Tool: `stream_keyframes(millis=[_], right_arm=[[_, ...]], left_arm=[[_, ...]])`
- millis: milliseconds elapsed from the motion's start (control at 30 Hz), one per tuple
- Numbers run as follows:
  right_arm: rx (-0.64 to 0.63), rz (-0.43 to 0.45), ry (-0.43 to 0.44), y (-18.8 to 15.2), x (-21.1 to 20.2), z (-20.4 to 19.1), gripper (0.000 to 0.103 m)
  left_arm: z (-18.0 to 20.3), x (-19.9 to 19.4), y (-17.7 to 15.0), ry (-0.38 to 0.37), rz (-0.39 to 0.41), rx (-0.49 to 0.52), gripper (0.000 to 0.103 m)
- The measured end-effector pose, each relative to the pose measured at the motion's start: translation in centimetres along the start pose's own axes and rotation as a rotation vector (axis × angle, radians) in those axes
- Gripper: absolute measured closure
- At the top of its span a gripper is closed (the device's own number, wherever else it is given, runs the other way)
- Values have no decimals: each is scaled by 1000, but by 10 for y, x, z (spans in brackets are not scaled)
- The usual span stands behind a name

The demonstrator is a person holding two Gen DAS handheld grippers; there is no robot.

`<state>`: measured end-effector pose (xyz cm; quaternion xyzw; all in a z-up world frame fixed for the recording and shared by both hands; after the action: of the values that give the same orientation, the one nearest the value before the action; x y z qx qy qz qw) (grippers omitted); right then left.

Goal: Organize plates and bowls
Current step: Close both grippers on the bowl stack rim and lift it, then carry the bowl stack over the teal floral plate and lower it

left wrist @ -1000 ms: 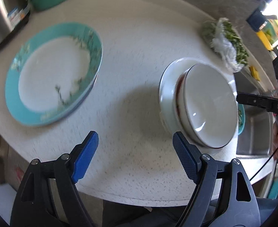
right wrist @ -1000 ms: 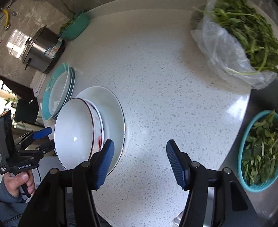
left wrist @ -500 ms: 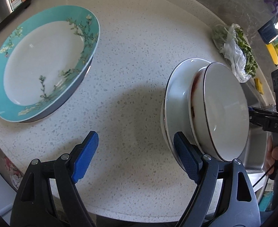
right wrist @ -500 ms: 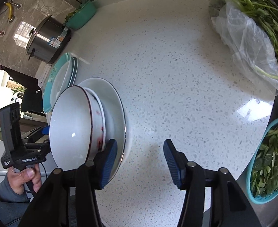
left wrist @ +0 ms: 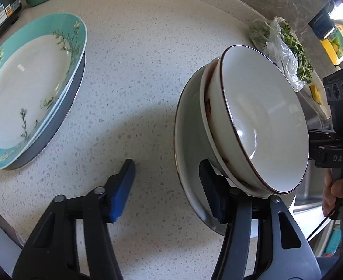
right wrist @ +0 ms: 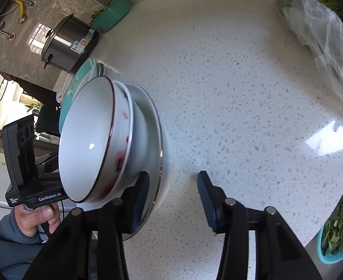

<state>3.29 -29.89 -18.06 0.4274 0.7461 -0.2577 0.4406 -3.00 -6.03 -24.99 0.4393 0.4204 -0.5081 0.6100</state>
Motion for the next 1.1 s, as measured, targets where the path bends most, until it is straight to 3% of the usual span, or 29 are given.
stream_keyframes(millis=[100,200,267,367,733,1100], right_arm=[[-1,-1,9,0,3,-3,64],[-10,11,21,0,3,-7,76],[-22,18,3,0,2,-11,77],[-17,28,1,0,3,-13,77],[21,58,-21,-11,0,-14,77],[35,90,-41,-20,-28,-29,78]], left_arm=[[6,2,4,-8,7,19,61],[13,3,4,-7,6,40,70],[17,4,5,-28,2,49,80],[20,5,6,-36,1,59,85],[31,1,6,5,15,89,88],[38,-34,3,0,37,119,88]])
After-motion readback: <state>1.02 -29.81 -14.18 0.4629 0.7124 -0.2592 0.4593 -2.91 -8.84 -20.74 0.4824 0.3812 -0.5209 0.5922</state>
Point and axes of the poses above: each gripper's, at about its wrist camera, not at the fingertips, and x roughly the way its jaws point, z to its right, y to its top, the point moved 2 cm from there along x, roughly the way its jaws point, and after that the axes turned 11 degrees about -z, right-handed, at the moved point
